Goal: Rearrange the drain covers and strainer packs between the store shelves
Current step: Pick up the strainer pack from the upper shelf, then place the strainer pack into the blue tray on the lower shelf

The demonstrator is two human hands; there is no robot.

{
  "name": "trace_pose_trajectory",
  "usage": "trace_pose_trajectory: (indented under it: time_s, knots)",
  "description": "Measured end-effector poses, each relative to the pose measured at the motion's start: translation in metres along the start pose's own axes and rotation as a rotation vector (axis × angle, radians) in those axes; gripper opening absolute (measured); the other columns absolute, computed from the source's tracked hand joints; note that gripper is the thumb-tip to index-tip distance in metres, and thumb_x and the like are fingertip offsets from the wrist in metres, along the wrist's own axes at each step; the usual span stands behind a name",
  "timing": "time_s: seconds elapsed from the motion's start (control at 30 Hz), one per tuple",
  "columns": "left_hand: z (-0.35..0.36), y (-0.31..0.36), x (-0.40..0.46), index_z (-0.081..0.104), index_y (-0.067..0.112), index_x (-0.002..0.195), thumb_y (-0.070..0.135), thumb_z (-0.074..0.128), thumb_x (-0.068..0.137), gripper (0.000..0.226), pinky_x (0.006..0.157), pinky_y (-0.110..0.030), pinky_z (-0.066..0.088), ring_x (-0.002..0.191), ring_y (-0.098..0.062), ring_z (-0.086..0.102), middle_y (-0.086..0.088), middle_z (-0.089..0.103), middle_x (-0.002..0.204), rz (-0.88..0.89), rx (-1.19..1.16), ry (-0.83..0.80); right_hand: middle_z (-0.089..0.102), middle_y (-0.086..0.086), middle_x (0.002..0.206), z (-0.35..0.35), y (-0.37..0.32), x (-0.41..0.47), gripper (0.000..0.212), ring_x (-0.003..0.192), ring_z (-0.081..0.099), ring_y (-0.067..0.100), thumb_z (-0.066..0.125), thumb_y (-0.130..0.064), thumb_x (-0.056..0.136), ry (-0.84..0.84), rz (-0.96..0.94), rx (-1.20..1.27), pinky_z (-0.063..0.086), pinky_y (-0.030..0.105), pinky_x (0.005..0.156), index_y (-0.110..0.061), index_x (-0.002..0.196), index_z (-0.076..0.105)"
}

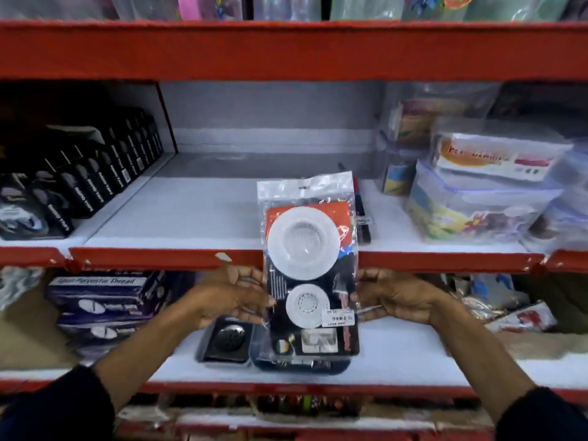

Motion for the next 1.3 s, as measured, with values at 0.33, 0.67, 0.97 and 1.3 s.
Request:
trace_pose_trajectory:
  time_s: [0.33, 0.67, 0.97, 1.3]
  knots:
    - [0.025, -0.145, 0.004, 0.066, 0.002, 0.084, -0.014, 0.078, 0.069, 0.025, 0.063, -0.041, 0.064, 0.066, -0.026, 0.073, -0.018, 0.075, 0.078, -0.263, 0.054, -0.044, 0.072, 0.02, 0.094, 0.023, 0.157, 0.015, 0.035, 0.083, 0.074, 0.027, 0.063, 0.014, 0.083, -0.105, 0.457, -0.038, 0.062, 0.04, 0.084, 0.008, 0.118, 0.06]
    - [0.019, -0.192, 0.06, 0.062, 0.002, 0.107, -0.01, 0.075, 0.076, 0.036, 0.045, -0.03, 0.058, 0.054, -0.018, 0.07, -0.012, 0.073, 0.076, -0.307, -0.02, 0.053, 0.077, 0.012, 0.081, -0.016, 0.179, 0.049, 0.02, 0.071, 0.073, 0.022, 0.072, 0.008, 0.081, 0.241, 0.372, -0.016, 0.061, 0.033, 0.063, -0.002, 0.099, 0.07]
    - [0.004, -0.126, 0.101, 0.069, 0.009, 0.114, 0.015, 0.067, 0.088, 0.027, 0.088, -0.034, 0.058, 0.095, -0.026, 0.072, -0.011, 0.078, 0.105, 0.087, 0.63, 0.353, 0.07, 0.025, 0.113, -0.032, 0.114, 0.072, 0.04, 0.105, 0.067, 0.037, 0.076, -0.01, 0.081, 0.644, 0.048, -0.511, 0.052, 0.035, 0.084, 0.008, 0.115, 0.063]
    - [0.04, 0.003, -0.008, 0.06, 0.026, 0.122, 0.035, 0.057, 0.088, 0.035, 0.092, -0.045, 0.041, 0.121, -0.023, 0.048, -0.002, 0.056, 0.133, 1.004, 1.319, 0.683, 0.063, 0.002, 0.136, 0.05, -0.037, -0.018, 0.039, 0.124, 0.057, 0.025, 0.062, -0.014, 0.087, 0.892, -1.133, -1.325, 0.046, 0.041, 0.105, -0.017, 0.126, 0.065]
Point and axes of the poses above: each hand's wrist, its own x-axis towards the middle knuckle, its own z-axis out of the palm, y = z × x, the point moved 10 cm from there along x, towards the middle knuckle
